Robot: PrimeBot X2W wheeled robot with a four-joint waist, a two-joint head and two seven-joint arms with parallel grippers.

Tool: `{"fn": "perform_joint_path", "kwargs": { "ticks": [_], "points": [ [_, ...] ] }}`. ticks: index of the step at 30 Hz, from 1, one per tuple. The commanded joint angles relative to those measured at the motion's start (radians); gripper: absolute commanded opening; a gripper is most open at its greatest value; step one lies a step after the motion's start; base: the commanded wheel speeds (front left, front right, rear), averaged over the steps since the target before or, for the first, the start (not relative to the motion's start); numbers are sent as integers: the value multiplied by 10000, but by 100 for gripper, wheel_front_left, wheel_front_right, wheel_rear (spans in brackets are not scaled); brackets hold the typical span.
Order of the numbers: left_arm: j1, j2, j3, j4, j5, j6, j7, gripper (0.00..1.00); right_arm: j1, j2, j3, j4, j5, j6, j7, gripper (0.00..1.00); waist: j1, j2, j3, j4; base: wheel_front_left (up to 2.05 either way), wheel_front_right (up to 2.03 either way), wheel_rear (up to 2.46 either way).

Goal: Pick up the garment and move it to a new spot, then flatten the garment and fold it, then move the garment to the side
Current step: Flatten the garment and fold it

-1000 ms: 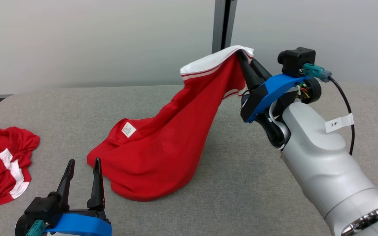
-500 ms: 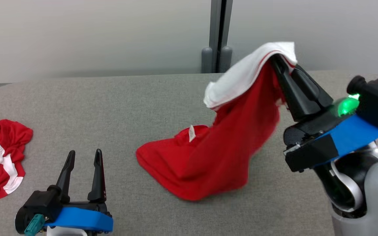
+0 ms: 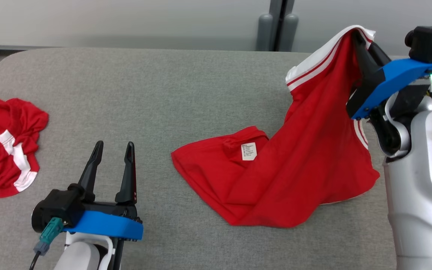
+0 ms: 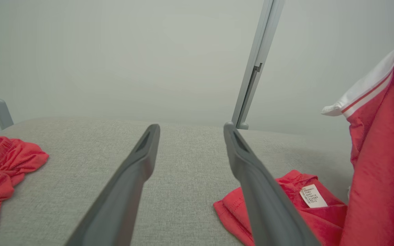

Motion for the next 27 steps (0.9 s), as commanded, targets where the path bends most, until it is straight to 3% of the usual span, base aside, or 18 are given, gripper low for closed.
{"fn": "perform_joint_path", "kwargs": {
  "ticks": [1, 9, 10, 11, 16, 19, 27],
  "points": [
    [-272, -37, -25, 55, 65, -73, -35, 100, -526, -1, -150, 736, -248, 5, -323, 0, -2, -2, 380, 419, 0, 0, 0],
    [-942, -403, -224, 311, 274, -360, -47, 100, -2440, -43, -1745, 4393, -1784, 5, -1931, 0, -2, -2, 863, 1212, 0, 0, 0],
    [-965, -444, -216, 343, 303, -385, -47, 100, -2569, -34, -1929, 4823, -1897, 5, -1956, 74, -2, -2, 868, 1256, 0, 0, 0],
    [-987, -474, -195, 372, 310, -415, -48, 100, -2735, -23, -2069, 5145, -2029, 5, -2089, 100, -2, -2, 870, 1279, 0, 0, 0],
    [-877, -542, 34, 490, 405, -440, -49, 100, -3008, -32, -2330, 6313, -2126, 5, -2516, 100, -2, -2, 663, 1163, 0, 0, 0],
    [-612, -516, 177, 553, 455, -403, -48, 100, -2773, -36, -2161, 6791, -1892, 5, -2218, 100, -2, -2, 377, 925, 0, 0, 0],
    [-19, -337, 442, 430, 473, -332, -49, 100, -1178, -496, -1493, 6228, -1477, 5, -1143, 100, -2, -2, -353, 139, 0, 0, 0]
  ]
}}
